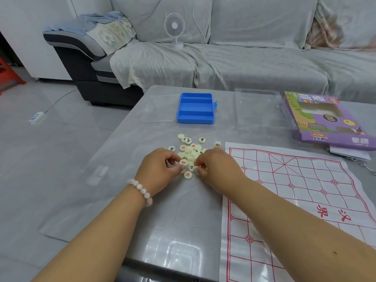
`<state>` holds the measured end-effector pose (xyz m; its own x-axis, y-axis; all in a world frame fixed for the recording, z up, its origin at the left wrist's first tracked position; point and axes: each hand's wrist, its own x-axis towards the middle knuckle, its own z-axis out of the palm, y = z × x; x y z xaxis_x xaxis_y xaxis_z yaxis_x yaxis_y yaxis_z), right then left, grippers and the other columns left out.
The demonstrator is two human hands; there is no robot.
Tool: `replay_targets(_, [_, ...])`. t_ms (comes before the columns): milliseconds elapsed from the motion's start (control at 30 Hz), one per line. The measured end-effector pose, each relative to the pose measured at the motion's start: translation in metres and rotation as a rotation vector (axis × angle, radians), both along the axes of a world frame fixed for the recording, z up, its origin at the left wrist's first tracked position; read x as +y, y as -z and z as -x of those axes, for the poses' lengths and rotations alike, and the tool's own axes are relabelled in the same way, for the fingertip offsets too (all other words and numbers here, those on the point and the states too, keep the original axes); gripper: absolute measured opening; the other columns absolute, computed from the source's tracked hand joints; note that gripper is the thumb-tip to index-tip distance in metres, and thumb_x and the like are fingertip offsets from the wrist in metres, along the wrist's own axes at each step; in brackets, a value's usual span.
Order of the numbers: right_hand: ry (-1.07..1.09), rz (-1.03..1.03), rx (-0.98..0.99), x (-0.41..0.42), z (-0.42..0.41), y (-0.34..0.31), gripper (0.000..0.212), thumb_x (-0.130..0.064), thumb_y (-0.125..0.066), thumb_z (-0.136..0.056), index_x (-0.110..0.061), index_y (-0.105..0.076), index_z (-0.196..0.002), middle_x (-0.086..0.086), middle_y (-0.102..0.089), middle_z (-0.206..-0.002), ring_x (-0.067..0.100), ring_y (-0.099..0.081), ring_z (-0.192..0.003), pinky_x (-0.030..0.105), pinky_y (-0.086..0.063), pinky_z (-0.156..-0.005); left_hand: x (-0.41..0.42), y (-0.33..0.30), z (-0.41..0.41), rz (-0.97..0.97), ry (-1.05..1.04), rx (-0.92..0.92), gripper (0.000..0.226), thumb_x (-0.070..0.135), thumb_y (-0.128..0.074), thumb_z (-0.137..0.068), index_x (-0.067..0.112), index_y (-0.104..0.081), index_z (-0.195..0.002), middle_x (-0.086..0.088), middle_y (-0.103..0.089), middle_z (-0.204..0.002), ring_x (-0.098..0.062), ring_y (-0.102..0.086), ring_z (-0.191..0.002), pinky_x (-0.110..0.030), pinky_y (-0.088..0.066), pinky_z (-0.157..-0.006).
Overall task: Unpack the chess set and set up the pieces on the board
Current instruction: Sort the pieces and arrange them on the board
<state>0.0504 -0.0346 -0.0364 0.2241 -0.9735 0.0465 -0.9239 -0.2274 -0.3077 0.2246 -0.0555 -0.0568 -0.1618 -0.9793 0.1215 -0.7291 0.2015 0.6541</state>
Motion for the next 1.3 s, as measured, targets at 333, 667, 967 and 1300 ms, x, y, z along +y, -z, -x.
replay_targets(333, [-0.081, -0.191, -0.015, 0.014, -0.002, 0.001, 0.02, -0.032, -0.061, -0.085, -0.03, -0.072, -0.102, -0.008, -0.067, -0.097, 0.012, -0.057, -0.089, 0.028, -0.048, -0.076, 0.01, -0.017, -0.03, -0.153, 0.247, -0.244, 0.017, 0.04, -0.078, -0.067, 0.03, -0.071, -0.08, 0.012, -0.06, -0.081, -0.004, -0.057, -0.072, -0.017, -0.045, -0.065])
replay_targets(667, [0.185, -0.137, -0.052, -0.004, 0.006, 0.008, 0.024, -0.036, -0.069, -0.078, -0.024, -0.066, -0.1, -0.003, -0.064, -0.097, 0.017, -0.058, -0.093, 0.027, -0.045, -0.073, 0.004, 0.001, 0.001, 0.036, 0.248, -0.251, 0.031, 0.038, -0.067, -0.081, 0.026, -0.065, -0.109, 0.009, -0.055, -0.1, -0.008, -0.049, -0.096, -0.02, -0.038, -0.084])
replay_targets(967, [0.197, -0.207, -0.205, -0.008, 0.01, -0.001, 0.019, -0.031, -0.073, -0.075, -0.026, -0.057, -0.085, -0.004, -0.065, -0.087, 0.015, -0.061, -0.083, 0.028, -0.047, -0.07, 0.008, -0.014, -0.003, -0.1, 0.232, -0.105, 0.008, 0.023, -0.069, -0.08, 0.025, -0.069, -0.087, 0.012, -0.06, -0.086, -0.001, -0.056, -0.076, -0.012, -0.041, -0.068])
replay_targets(1300, [0.194, -0.074, -0.149, -0.017, 0.003, 0.009, 0.029, -0.037, -0.067, -0.081, -0.022, -0.063, -0.106, -0.001, -0.065, -0.095, 0.019, -0.059, -0.09, 0.03, -0.046, -0.072, -0.017, -0.004, 0.032, 0.012, 0.237, -0.19, 0.042, 0.014, -0.056, -0.085, 0.035, -0.057, -0.122, 0.0, -0.049, -0.115, -0.015, -0.05, -0.101, -0.028, -0.042, -0.09])
